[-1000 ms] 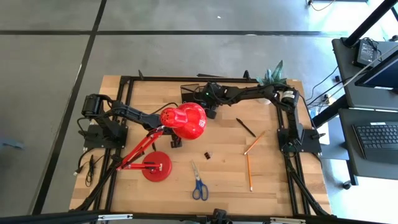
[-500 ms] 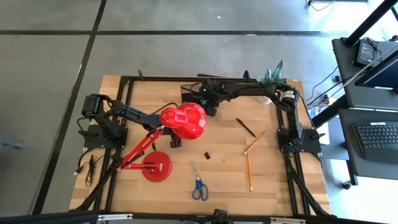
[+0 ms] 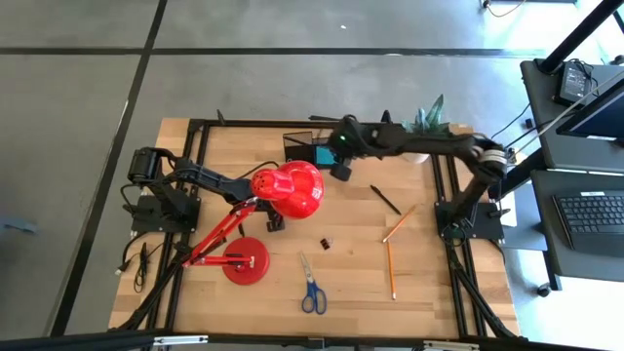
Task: Pick and place office supplies into organizer
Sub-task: Put the eraser into the desk organizer
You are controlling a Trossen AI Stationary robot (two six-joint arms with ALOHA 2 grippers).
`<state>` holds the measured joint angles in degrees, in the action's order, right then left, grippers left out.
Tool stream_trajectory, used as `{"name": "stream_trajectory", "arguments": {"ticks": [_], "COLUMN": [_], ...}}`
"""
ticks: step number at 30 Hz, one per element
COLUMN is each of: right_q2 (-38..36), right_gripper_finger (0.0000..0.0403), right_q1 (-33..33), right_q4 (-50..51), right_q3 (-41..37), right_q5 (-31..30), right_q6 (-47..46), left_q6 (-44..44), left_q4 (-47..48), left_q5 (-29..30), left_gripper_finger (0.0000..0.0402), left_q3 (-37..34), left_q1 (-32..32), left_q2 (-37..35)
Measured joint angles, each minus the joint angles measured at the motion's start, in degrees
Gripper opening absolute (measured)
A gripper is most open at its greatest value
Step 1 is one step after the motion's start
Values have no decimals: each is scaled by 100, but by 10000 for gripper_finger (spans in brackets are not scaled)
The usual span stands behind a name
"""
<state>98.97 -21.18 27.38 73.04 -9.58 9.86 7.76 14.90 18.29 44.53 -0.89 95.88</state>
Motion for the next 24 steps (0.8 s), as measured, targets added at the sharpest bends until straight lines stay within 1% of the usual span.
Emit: {"name": "stream_trajectory", "arguments": {"ticks": [4,7,9,12,15,20,24], "right_q2": [-750,-1383,-1788,-2389,-3003,-3901,-4359], "right_gripper_finger": [108,108,108,108,108,108,108], "right_q1": [156,300,408,581,756,1023,1159], "right_q4": [-741,-1432,-1801,-2319,-2463,-2453,-2422], "right_q3": [-1105,-2020,-2576,-3304,-3815,-4411,-4703], "right_q5": [-44,-230,-282,-288,-286,-290,-283], "right_q6": [-102,-199,-192,-196,-194,-193,-178], "left_q6": [368,789,918,1149,1426,1571,1571], "left_q4": [12,7,12,31,31,-39,-663], "left_q5": [6,14,10,-161,-352,-439,-796], "left_gripper_finger": [4,5,11,28,50,90,115], "left_q3": [0,0,0,0,0,0,-7], "left_q1": [-38,-98,-143,-239,-313,-312,-305], "left_q2": [-17,-17,-17,-28,-37,-37,-22]}}
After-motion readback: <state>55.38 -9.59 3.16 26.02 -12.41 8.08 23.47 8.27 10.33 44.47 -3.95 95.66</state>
